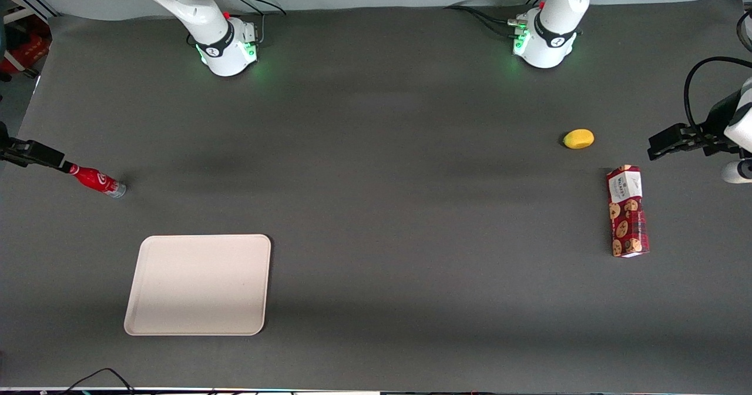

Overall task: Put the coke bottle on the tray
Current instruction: 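Lower the open right gripper over the cap end of the red bottle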

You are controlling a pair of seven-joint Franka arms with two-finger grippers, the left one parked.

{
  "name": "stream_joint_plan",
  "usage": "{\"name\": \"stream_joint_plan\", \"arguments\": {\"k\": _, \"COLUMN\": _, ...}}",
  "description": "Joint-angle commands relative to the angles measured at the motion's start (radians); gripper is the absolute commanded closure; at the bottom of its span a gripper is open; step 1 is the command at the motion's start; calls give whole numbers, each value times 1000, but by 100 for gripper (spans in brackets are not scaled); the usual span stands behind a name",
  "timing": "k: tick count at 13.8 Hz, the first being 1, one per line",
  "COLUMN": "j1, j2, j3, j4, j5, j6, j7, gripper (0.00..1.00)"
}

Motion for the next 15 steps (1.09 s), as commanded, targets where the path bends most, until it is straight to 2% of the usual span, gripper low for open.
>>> {"name": "stream_joint_plan", "arguments": {"k": 1, "j1": 1, "j2": 33, "j3": -78, "j4": -35, "j5": -10, "j6": 51, "j7": -119, "gripper": 0}}
{"name": "stream_joint_plan", "arguments": {"k": 9, "j1": -11, "j2": 41, "j3": -216, "j4": -386, "j5": -5, "j6": 471, "j7": -308, "gripper": 0}}
{"name": "stream_joint_plan", "arguments": {"k": 15, "j1": -31, "j2": 90, "j3": -252, "j4": -458, "j5": 3, "j6": 591, "j7": -368, "gripper": 0}}
